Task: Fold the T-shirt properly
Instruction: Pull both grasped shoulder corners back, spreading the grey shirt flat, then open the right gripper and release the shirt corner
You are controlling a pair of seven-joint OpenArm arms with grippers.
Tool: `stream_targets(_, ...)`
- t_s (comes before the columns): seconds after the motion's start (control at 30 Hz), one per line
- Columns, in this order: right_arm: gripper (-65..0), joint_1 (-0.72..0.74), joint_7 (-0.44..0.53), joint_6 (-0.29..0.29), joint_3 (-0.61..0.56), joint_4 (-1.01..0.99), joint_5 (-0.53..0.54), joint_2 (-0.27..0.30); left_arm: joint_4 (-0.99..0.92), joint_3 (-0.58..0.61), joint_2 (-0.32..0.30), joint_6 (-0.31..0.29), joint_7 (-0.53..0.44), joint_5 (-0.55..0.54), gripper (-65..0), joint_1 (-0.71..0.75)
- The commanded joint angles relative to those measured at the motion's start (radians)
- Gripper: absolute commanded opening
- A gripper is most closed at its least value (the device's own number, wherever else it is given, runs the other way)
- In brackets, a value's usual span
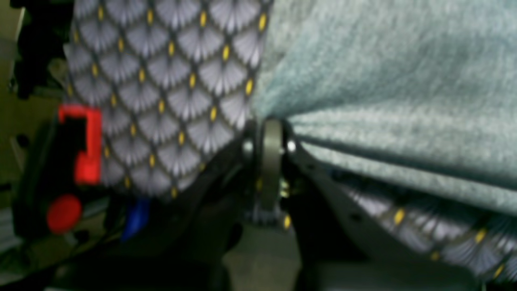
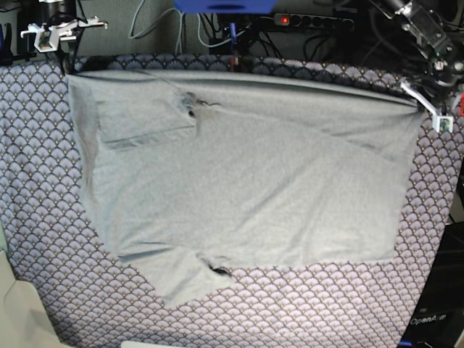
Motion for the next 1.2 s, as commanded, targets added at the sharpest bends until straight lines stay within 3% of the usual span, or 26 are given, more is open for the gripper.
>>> stream_targets(0.0, -65.0, -0.021, 0.029, -0.035, 0.013, 0.014, 0.044, 0.016, 0.018, -0.014, -0.027, 0.037, -0.009, 0.019, -65.0, 0.006)
stream_targets(0.57, -64.8, -0.012, 0.122, -0.035, 0.076, -0.095, 0.039, 0.017, 0.018, -0.009, 0.023, 0.037, -0.009, 0.019, -65.0, 0.013)
stream_targets(0.73, -57.7, -0.012, 0.124, -0.035, 0.076, -0.097, 0.039, 0.019, 0.016, -0.009, 0.023, 0.037, -0.009, 0.019, -65.0, 0.012)
stream_targets(0.83, -53.5, -0.012, 0.125, -0.035, 0.076, -0.097, 0.039, 0.019, 0.016, -0.009, 0.024, 0.037, -0.009, 0.019, -58.4, 0.012)
stream_targets(1.0, -52.8, -0.012, 0.125, -0.035, 0.076, -0.094, 0.039, 0.019, 0.021, -0.014, 0.042, 0.037, -0.009, 0.013, -45.5, 0.015)
stream_targets(1.17, -52.8, -0.010, 0.125, -0.035, 0.078, -0.091, 0.039, 0.020, 0.026, -0.014, 0.046, 0.037, -0.009, 0.012, -43.5, 0.016)
